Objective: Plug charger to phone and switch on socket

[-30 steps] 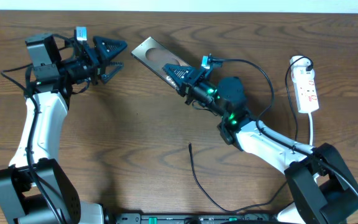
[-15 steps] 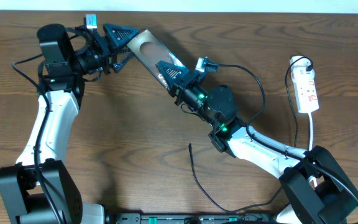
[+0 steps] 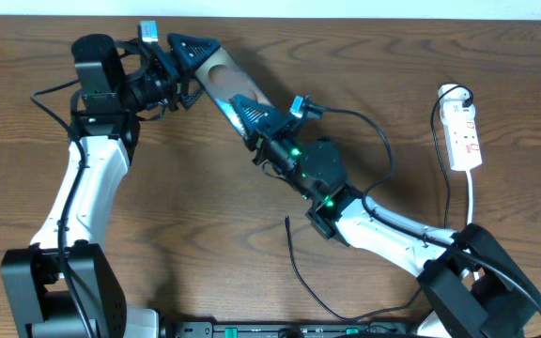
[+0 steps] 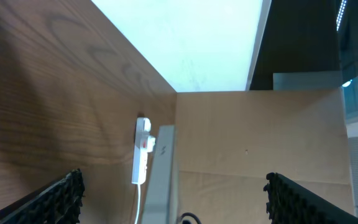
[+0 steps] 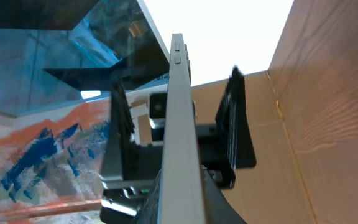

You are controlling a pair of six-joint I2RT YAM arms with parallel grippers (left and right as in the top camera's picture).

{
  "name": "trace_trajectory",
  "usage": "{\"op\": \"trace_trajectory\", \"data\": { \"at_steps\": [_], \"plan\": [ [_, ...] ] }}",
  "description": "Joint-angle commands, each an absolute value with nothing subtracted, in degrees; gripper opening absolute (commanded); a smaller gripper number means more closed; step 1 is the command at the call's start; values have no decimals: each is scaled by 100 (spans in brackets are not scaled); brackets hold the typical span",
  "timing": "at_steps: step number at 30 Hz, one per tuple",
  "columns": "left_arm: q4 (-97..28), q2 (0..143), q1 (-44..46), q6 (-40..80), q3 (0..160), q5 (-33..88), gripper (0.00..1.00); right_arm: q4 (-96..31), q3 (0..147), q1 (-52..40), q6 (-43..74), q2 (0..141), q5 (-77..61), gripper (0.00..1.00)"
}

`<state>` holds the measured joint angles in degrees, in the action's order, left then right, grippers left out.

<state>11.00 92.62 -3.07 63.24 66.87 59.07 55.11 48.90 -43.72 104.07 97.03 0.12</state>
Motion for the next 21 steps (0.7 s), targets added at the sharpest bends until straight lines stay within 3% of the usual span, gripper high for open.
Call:
{"op": "trace_trajectory", "data": {
  "at_steps": [1, 7, 16, 21],
  "plan": [
    [1153, 9157, -263, 6377, 6742, 5774, 90, 5621, 4950, -4464, 10477, 9655, 331, 1],
    [1173, 9157, -200, 6375, 6742, 5730, 85, 5588, 4950, -4521, 10466, 9655, 355, 1],
    [1173, 9157, -45, 6375, 6742, 5664, 61, 5590, 4950, -4523, 10453, 9655, 351, 1],
    [1173, 9157, -1, 6370, 6742, 5631, 34, 5590, 4950, -4543, 10455, 9655, 353, 1]
  ]
}}
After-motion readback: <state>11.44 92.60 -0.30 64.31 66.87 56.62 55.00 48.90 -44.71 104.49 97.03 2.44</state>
